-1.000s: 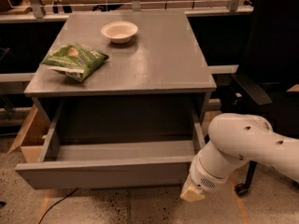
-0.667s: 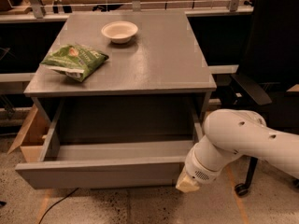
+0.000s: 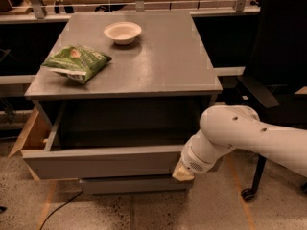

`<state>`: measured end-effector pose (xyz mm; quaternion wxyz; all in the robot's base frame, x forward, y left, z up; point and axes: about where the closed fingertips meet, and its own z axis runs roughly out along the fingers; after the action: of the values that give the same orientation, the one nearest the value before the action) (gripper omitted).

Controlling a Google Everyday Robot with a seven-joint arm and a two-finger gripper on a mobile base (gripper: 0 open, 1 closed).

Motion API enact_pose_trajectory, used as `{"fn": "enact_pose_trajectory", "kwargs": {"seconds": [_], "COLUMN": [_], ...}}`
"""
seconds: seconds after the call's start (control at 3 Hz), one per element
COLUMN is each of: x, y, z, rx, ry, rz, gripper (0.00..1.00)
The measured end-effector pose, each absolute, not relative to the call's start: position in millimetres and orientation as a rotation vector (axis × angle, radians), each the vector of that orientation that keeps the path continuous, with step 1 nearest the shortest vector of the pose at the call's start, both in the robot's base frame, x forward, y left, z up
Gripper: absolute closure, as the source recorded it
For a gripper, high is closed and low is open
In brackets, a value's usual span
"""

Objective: Close top drawer

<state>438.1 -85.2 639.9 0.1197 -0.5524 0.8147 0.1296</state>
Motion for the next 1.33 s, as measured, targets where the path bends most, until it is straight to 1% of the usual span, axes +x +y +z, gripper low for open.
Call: {"fn": "enact_pose_trajectory", "kwargs": {"seconds": [0.33,0.67,1.33], "x": [458.6,458.6,490.9], "y": [-78.8,-78.8,-85.0], "z": [637.2,637.2,636.6], "rx": [-1.575,-1.575,-1.33], "ry": [2.363,2.363,2.344], "rz": [0.361,0.361,0.308], "gripper": [1.0,1.0,1.0]}}
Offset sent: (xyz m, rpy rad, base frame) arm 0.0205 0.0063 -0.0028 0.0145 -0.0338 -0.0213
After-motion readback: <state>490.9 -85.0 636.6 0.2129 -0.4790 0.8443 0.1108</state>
